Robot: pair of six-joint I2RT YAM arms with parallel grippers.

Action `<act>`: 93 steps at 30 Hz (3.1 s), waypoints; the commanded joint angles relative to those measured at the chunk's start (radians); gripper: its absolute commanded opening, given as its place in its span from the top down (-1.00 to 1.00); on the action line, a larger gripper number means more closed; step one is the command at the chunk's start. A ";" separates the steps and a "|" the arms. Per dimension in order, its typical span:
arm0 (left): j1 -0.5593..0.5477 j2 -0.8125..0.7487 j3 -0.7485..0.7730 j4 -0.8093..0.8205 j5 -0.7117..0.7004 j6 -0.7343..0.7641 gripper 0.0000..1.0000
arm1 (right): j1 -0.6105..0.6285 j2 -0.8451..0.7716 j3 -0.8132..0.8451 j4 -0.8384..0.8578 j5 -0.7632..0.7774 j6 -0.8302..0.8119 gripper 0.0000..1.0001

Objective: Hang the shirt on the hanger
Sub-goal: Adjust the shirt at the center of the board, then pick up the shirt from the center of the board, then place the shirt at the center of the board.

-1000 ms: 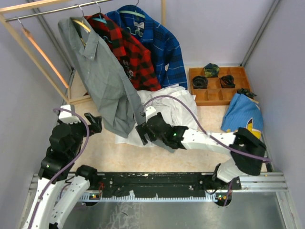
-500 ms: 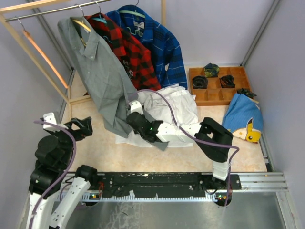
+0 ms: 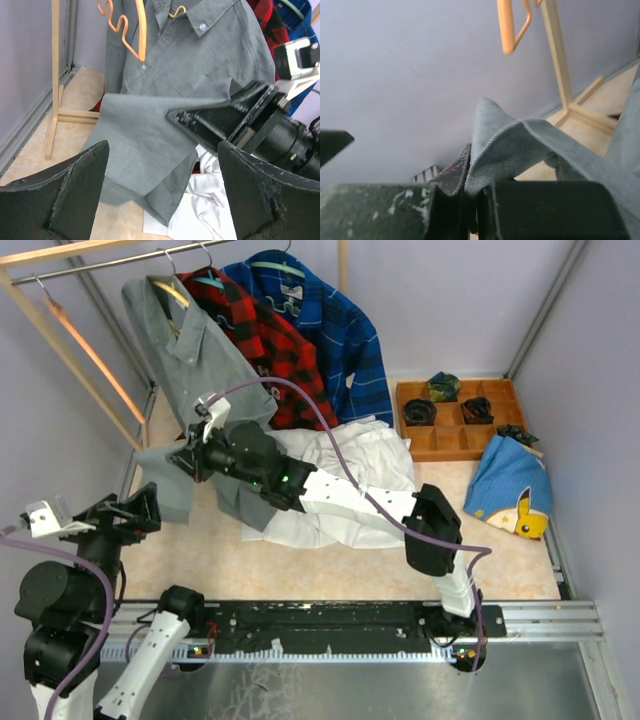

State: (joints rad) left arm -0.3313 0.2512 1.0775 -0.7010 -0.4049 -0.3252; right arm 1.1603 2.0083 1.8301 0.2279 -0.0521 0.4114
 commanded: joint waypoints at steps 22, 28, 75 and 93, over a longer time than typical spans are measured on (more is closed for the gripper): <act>-0.001 0.037 -0.252 0.045 0.176 -0.060 -0.89 | -0.150 -0.613 -0.865 -0.394 0.623 0.079 -0.78; -0.002 0.038 -0.283 0.067 0.192 -0.072 -0.89 | -0.289 -0.511 -0.778 -0.545 0.601 0.169 -0.83; -0.002 0.025 -0.305 0.078 0.172 -0.074 -0.89 | -0.385 -1.114 -0.016 -0.607 1.068 -0.599 1.00; -0.002 0.033 -0.311 0.085 0.171 -0.071 -0.90 | -0.385 -1.257 -0.673 -0.919 0.892 0.036 0.81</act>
State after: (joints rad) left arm -0.3313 0.2806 0.7769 -0.6495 -0.2340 -0.3931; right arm 0.7803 0.7712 1.4044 -0.5423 0.9630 0.1211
